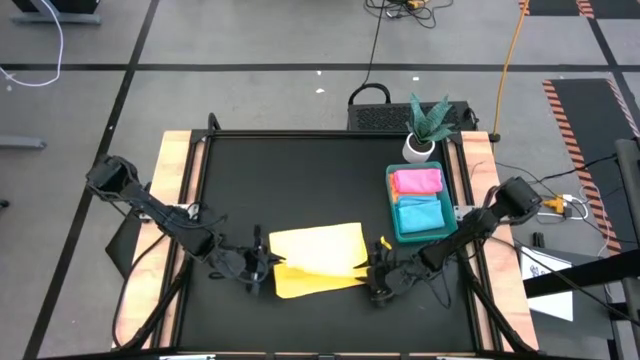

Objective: Fold microfiber towels
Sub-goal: Fold the yellow microfiber cloth

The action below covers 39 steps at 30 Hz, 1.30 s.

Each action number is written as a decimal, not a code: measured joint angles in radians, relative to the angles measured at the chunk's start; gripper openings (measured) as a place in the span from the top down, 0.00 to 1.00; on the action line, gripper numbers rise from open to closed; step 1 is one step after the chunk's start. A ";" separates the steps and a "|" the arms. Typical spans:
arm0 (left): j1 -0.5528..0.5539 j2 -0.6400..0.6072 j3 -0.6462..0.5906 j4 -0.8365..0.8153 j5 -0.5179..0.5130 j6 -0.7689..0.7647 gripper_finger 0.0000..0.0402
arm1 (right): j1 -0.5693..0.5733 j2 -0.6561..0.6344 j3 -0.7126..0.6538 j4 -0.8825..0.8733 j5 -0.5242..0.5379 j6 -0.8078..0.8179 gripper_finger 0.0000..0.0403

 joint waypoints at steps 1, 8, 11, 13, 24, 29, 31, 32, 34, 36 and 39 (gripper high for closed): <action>0.001 0.000 0.000 -0.009 -0.007 -0.005 0.98 | 0.003 -0.009 0.000 -0.028 -0.019 0.002 0.66; 0.013 0.000 0.000 -0.020 -0.026 -0.015 0.97 | 0.028 -0.029 0.000 -0.051 -0.032 -0.001 0.57; 0.020 0.000 0.000 -0.023 -0.055 -0.040 0.99 | 0.027 -0.029 0.000 -0.100 0.013 0.006 0.57; 0.026 0.000 0.000 -0.029 -0.081 -0.064 0.99 | 0.027 -0.029 0.000 -0.121 0.015 0.007 0.60; 0.063 0.001 0.000 -0.132 -0.202 -0.221 0.98 | 0.027 -0.029 0.000 -0.140 0.013 -0.001 0.80; 0.063 0.001 0.000 -0.146 -0.224 -0.255 0.98 | 0.027 -0.029 0.000 -0.143 0.010 -0.001 0.86; 0.063 0.001 0.000 -0.146 -0.226 -0.261 0.98 | 0.027 -0.028 0.000 -0.126 0.010 0.003 0.87; 0.063 0.001 0.000 -0.146 -0.227 -0.263 0.99 | 0.026 -0.028 0.000 -0.109 0.009 0.007 0.87; 0.063 0.001 0.000 -0.146 -0.228 -0.266 0.99 | 0.020 -0.028 0.000 -0.069 0.008 0.019 0.85; 0.064 0.001 0.000 -0.146 -0.232 -0.272 0.98 | 0.008 -0.028 0.000 -0.025 -0.018 0.024 0.81; 0.074 0.001 0.000 -0.146 -0.232 -0.292 0.98 | -0.014 -0.026 0.000 0.018 -0.073 0.039 0.73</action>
